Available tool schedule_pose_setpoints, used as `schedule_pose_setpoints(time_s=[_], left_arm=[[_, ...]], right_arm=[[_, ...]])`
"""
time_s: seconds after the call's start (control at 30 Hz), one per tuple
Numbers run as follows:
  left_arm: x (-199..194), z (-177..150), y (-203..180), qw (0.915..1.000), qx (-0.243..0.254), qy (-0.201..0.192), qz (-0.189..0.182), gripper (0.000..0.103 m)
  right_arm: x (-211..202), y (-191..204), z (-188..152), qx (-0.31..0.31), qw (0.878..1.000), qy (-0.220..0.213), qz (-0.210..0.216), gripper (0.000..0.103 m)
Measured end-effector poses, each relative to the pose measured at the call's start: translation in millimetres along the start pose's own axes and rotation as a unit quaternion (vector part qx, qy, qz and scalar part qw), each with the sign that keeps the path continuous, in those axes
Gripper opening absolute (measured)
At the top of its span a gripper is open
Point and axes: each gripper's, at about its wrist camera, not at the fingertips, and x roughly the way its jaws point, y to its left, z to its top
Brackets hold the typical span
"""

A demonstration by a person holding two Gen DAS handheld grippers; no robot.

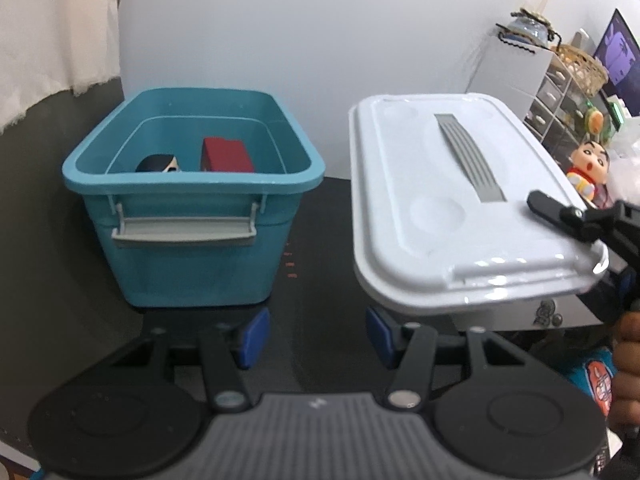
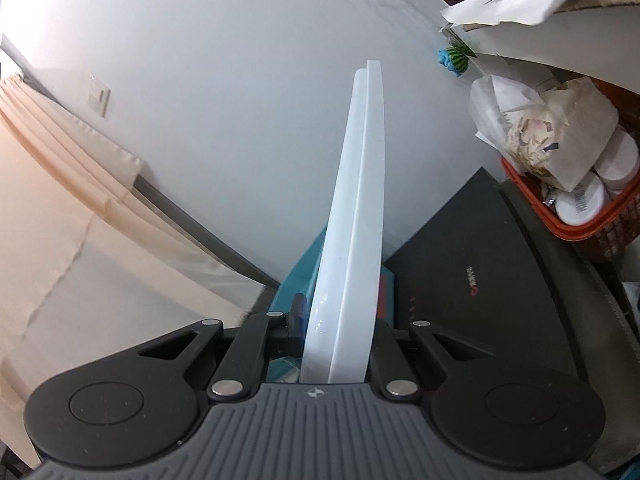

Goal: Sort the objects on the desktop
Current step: 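Raise the white lid and carry it over the teal bin, then lower the white lid onto the teal bin's rim with the right tool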

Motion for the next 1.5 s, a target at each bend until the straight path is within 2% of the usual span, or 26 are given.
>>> schedule_pose_setpoints(time_s=[0.33,0.63,0.93,1.23,1.4,1.5], left_arm=[[-8.6,6.7,3.0,0.9998,-0.009,-0.016,0.008,0.057],[-9.7,9.7,4.8,0.9994,-0.009,-0.023,0.025,0.057],[-10.2,9.8,17.5,0.9976,-0.022,-0.028,0.059,0.057],[-6.1,11.8,24.3,0.9962,-0.038,-0.029,0.072,0.057],[-7.3,10.8,29.4,0.9958,-0.044,-0.026,0.076,0.057],[-8.2,11.6,30.7,0.9956,-0.046,-0.028,0.076,0.057]], right_arm=[[22.0,5.1,-0.2,0.039,0.997,0.015,0.062,0.009],[58.6,8.3,-19.4,0.071,0.992,0.055,0.084,0.009],[94.1,16.7,-38.2,0.076,0.990,0.085,0.086,0.010],[120.6,17.7,-46.5,0.093,0.985,0.113,0.092,0.011],[137.5,17.6,-47.7,0.105,0.983,0.126,0.078,0.012],[148.0,20.8,-45.9,0.098,0.983,0.143,0.056,0.018]])
